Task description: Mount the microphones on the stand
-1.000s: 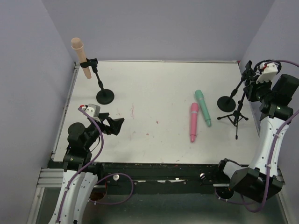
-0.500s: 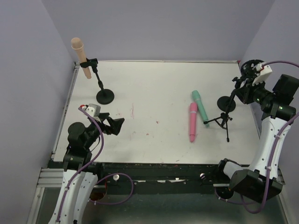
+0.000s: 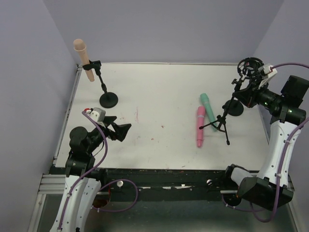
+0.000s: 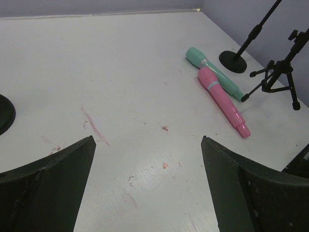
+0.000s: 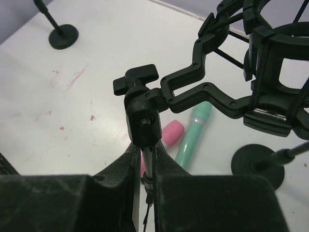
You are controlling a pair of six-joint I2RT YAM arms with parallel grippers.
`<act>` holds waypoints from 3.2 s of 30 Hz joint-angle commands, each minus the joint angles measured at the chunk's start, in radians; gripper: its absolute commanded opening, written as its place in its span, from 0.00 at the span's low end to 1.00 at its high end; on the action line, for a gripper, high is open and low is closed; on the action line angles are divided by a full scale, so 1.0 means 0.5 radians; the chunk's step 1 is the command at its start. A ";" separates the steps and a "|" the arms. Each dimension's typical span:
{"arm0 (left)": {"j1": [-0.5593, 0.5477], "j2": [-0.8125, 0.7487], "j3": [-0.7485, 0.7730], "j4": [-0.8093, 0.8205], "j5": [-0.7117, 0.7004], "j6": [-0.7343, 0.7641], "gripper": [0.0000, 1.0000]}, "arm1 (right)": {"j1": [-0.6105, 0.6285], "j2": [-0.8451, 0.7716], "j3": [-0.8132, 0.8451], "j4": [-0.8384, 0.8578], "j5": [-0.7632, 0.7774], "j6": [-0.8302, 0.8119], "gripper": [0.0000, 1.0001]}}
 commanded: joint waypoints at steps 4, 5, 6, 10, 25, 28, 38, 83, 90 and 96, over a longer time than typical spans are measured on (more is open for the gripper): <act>0.001 0.044 0.009 0.129 0.169 -0.017 0.99 | 0.298 0.042 0.074 0.265 -0.270 0.241 0.15; 0.001 0.050 0.009 0.133 0.181 -0.017 0.99 | 0.353 0.060 0.080 0.293 -0.267 0.263 0.15; -0.002 0.059 0.009 0.145 0.194 -0.020 0.99 | 0.418 0.087 0.102 0.309 -0.260 0.269 0.15; 0.001 0.084 0.002 0.169 0.227 -0.023 0.99 | 0.660 0.213 0.200 0.361 -0.205 0.272 0.15; -0.005 0.035 -0.068 0.252 0.178 -0.017 0.99 | 1.716 0.959 0.828 0.621 0.218 0.153 0.15; -0.005 -0.005 -0.090 0.271 0.139 -0.004 0.99 | 1.750 1.103 0.939 0.726 0.197 0.193 0.15; -0.005 -0.002 -0.108 0.295 0.132 0.008 0.99 | 1.805 1.333 0.817 1.042 0.194 0.079 0.14; -0.042 -0.171 -0.090 0.237 0.080 0.023 0.99 | 1.318 0.281 -0.248 0.428 0.341 -0.265 0.93; -0.051 -0.198 -0.068 0.166 -0.021 0.048 0.99 | 1.099 0.122 -0.484 0.652 0.896 0.189 1.00; -0.054 -0.220 -0.062 0.148 -0.043 0.051 0.99 | 1.044 0.128 -0.696 0.668 1.077 0.484 0.99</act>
